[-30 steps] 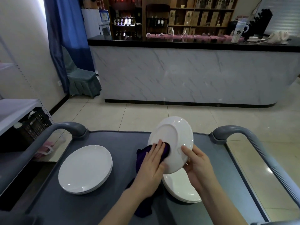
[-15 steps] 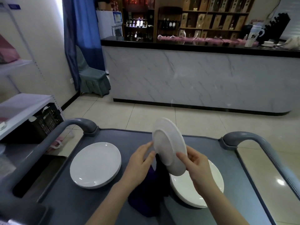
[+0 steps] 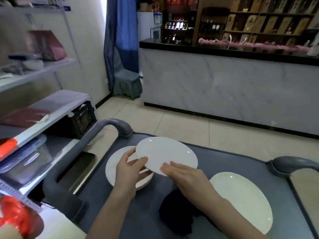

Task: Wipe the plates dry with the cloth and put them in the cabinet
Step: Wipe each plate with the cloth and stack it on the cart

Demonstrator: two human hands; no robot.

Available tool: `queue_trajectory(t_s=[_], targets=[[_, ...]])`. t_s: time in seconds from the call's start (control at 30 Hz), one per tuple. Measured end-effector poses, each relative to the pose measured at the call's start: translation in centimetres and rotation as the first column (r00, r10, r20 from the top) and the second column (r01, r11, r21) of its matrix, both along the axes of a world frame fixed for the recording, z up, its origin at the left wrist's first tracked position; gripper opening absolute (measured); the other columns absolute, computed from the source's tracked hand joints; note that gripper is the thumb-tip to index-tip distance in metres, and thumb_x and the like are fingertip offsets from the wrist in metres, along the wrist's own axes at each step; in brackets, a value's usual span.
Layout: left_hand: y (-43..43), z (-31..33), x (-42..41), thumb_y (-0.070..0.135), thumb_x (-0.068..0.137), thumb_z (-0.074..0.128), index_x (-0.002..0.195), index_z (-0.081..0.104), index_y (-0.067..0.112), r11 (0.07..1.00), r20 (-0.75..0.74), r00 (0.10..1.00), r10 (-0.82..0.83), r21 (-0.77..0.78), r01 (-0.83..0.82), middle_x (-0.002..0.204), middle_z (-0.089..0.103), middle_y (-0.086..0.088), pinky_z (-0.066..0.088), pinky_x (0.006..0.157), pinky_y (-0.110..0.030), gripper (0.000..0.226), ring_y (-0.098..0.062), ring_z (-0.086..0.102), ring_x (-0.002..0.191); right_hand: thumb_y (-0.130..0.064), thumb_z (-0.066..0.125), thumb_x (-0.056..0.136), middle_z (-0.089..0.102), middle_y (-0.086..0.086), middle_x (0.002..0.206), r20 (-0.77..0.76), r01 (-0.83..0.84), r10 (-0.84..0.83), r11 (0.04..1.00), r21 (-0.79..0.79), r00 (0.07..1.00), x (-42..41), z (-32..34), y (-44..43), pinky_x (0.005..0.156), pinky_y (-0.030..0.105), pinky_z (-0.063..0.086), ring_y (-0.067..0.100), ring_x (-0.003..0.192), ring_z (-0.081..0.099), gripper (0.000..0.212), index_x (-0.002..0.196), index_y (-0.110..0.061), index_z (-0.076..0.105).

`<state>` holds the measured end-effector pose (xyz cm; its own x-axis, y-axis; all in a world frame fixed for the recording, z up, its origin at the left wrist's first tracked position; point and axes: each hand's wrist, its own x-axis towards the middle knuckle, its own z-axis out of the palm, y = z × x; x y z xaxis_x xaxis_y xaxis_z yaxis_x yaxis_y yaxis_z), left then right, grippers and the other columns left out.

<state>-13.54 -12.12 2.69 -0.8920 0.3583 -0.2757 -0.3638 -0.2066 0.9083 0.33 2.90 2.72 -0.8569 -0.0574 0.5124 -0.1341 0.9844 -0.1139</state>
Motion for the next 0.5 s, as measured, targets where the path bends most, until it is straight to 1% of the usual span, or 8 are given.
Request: queue_trajectory(t_s=[0.07, 0.1, 0.17, 0.2, 0.27, 0.33, 0.4, 0.5], targets=[[-1.0, -0.9, -1.1, -0.004, 0.085, 0.065, 0.121, 0.062, 0.018, 0.999, 0.026, 0.999, 0.034, -0.005, -0.034, 0.100, 0.074, -0.012, 0.058, 0.058, -0.032, 0.043, -0.024, 0.074, 0.077, 0.002, 0.087, 0.067, 0.069, -0.010, 0.126, 0.108, -0.045, 0.050, 0.998, -0.048, 0.993, -1.6, -0.6, -0.6, 0.075, 0.027, 0.061, 0.016, 0.112, 0.068, 0.058, 0.118, -0.022, 0.074], [-1.4, -1.4, -1.5, -0.005, 0.085, 0.064, 0.120, 0.063, 0.020, 0.999, 0.038, 0.998, 0.050, -0.008, -0.049, 0.104, 0.073, -0.012, 0.058, 0.058, -0.032, 0.043, -0.026, 0.074, 0.079, -0.004, 0.086, 0.072, 0.066, -0.011, 0.131, 0.172, -0.052, 0.070, 0.993, -0.109, 0.983, -2.5, -0.9, -0.7, 0.085, 0.030, 0.059, 0.015, 0.118, 0.065, 0.055, 0.121, -0.024, 0.072], [-2.4, -2.6, -2.6, -0.006, 0.085, 0.062, 0.117, 0.064, 0.025, 0.997, 0.048, 0.995, 0.082, -0.018, -0.081, 0.109, 0.070, -0.013, 0.058, 0.058, -0.032, 0.044, -0.031, 0.071, 0.090, -0.029, 0.080, 0.082, 0.049, -0.017, 0.147, 0.322, -0.008, 0.089, 0.970, -0.245, 0.943, -4.0, -1.7, -0.5, 0.112, 0.029, 0.040, 0.006, 0.137, 0.045, 0.054, 0.133, -0.031, 0.063], [-2.9, -3.3, -3.2, -0.006, 0.085, 0.062, 0.115, 0.065, 0.027, 0.995, 0.047, 0.994, 0.096, -0.023, -0.095, 0.111, 0.070, -0.013, 0.058, 0.059, -0.033, 0.044, -0.033, 0.069, 0.096, -0.042, 0.075, 0.085, 0.040, -0.020, 0.152, 0.394, 0.035, 0.097, 0.949, -0.314, 0.914, -4.6, -1.9, -0.3, 0.119, 0.026, 0.027, 0.001, 0.142, 0.034, 0.057, 0.138, -0.035, 0.057], [-4.2, -4.6, -4.4, -0.005, 0.085, 0.062, 0.115, 0.066, 0.027, 0.992, 0.053, 0.991, 0.124, -0.028, -0.122, 0.114, 0.069, -0.012, 0.058, 0.060, -0.033, 0.044, -0.035, 0.066, 0.103, -0.053, 0.069, 0.085, 0.036, -0.020, 0.152, 0.399, 0.138, 0.057, 0.886, -0.443, 0.915, -5.6, -2.3, 0.0, 0.119, 0.022, 0.021, -0.002, 0.142, 0.029, 0.057, 0.138, -0.037, 0.055], [-5.5, -5.8, -5.6, -0.004, 0.087, 0.061, 0.122, 0.064, 0.025, 0.990, 0.072, 0.988, 0.137, -0.031, -0.135, 0.119, 0.067, -0.011, 0.057, 0.060, -0.032, 0.046, -0.033, 0.065, 0.106, -0.045, 0.069, 0.089, 0.044, -0.014, 0.146, 0.340, 0.268, -0.103, 0.833, -0.484, 0.935, -6.6, -3.0, 0.3, 0.111, 0.021, 0.027, 0.005, 0.135, 0.037, 0.051, 0.137, -0.031, 0.058], [-6.5, -6.9, -6.6, -0.003, 0.088, 0.060, 0.126, 0.062, 0.025, 0.992, 0.091, 0.988, 0.128, -0.025, -0.126, 0.124, 0.065, -0.011, 0.056, 0.059, -0.032, 0.047, -0.034, 0.064, 0.108, -0.033, 0.068, 0.093, 0.049, -0.004, 0.138, 0.385, 0.416, -0.235, 0.758, -0.502, 0.893, -7.9, -3.8, 0.3, 0.102, 0.021, 0.033, 0.012, 0.126, 0.044, 0.053, 0.142, -0.024, 0.052], [-7.5, -8.2, -7.8, -0.002, 0.091, 0.059, 0.128, 0.061, 0.026, 0.993, 0.105, 0.987, 0.118, -0.033, -0.116, 0.126, 0.065, -0.010, 0.058, 0.063, -0.038, 0.047, -0.035, 0.063, 0.108, -0.022, 0.068, 0.093, 0.052, 0.005, 0.125, 0.522, 0.549, -0.239, 0.594, -0.588, 0.819, -10.2, -5.1, -0.2, 0.088, 0.023, 0.042, 0.011, 0.098, 0.055, 0.054, 0.144, -0.018, 0.049]])
